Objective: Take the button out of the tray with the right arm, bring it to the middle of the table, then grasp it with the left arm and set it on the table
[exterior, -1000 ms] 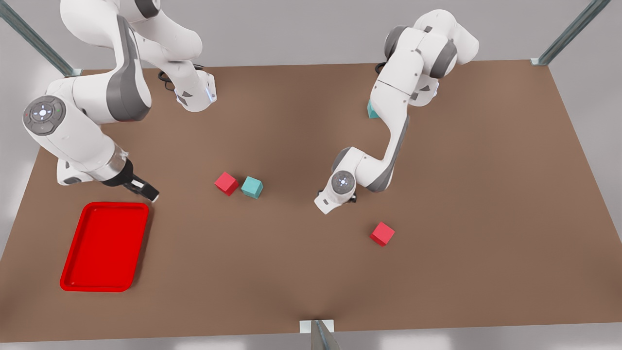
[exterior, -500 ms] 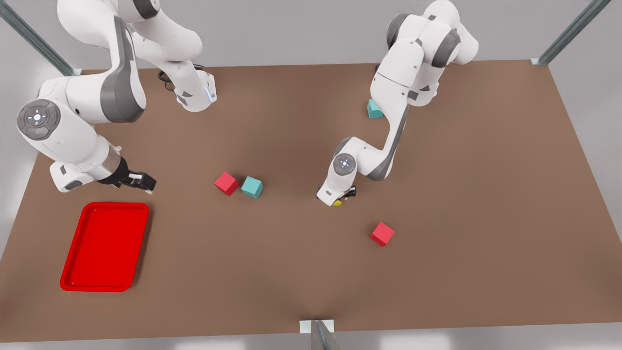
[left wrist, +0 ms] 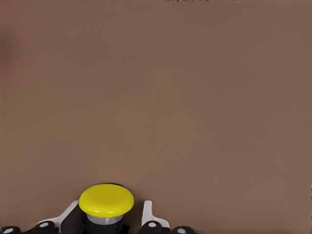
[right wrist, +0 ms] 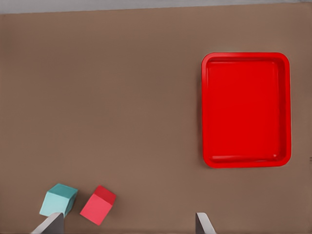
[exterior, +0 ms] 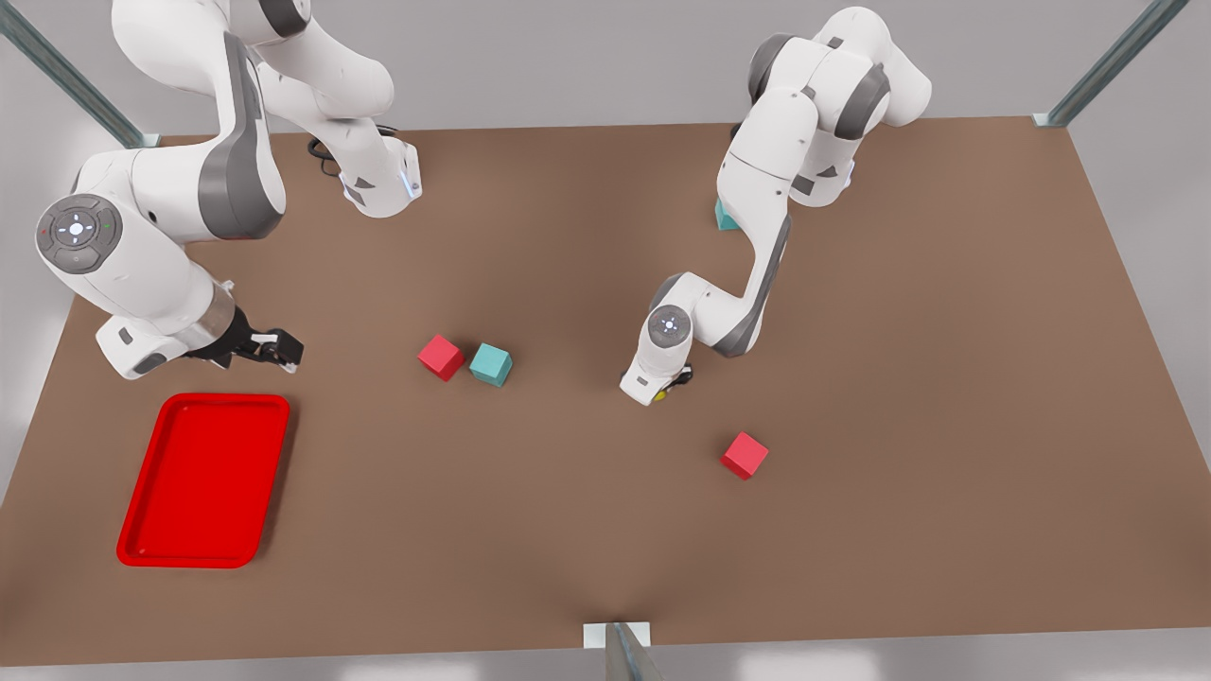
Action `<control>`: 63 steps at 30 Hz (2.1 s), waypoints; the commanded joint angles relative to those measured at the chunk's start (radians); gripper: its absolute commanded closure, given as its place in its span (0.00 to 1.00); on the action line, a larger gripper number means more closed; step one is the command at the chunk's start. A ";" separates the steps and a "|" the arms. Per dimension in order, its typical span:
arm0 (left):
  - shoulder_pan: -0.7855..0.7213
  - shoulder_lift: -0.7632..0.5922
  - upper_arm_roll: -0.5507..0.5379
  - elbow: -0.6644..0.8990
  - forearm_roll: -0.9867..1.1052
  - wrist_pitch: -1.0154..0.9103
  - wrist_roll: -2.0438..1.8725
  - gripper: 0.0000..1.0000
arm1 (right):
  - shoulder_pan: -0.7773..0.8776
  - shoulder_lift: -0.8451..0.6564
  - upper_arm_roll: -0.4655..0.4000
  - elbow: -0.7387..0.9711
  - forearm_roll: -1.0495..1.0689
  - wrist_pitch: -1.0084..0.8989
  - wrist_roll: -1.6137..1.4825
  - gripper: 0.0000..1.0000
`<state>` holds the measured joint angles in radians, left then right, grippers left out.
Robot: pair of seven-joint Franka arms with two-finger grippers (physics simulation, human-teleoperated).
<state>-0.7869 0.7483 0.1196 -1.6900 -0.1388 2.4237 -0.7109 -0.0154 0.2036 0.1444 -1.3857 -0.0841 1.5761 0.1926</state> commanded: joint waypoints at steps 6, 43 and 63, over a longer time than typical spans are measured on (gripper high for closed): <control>0.002 0.000 0.000 0.003 -0.001 -0.006 -0.047 0.55 | -0.001 -0.001 0.000 0.000 -0.002 -0.001 -0.097 0.00; -0.394 0.309 0.397 0.145 0.732 -0.876 -2.110 0.54 | -0.094 0.043 0.001 0.020 0.004 0.007 -0.099 0.00; -0.390 0.352 0.405 0.147 0.775 -0.844 -2.101 0.00 | -0.118 0.043 0.000 0.020 0.007 0.005 -0.102 0.00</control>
<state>-1.1765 1.1015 0.5245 -1.5434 0.6233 1.5793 -2.6524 -0.1328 0.2481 0.1443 -1.3655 -0.0769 1.5818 0.0979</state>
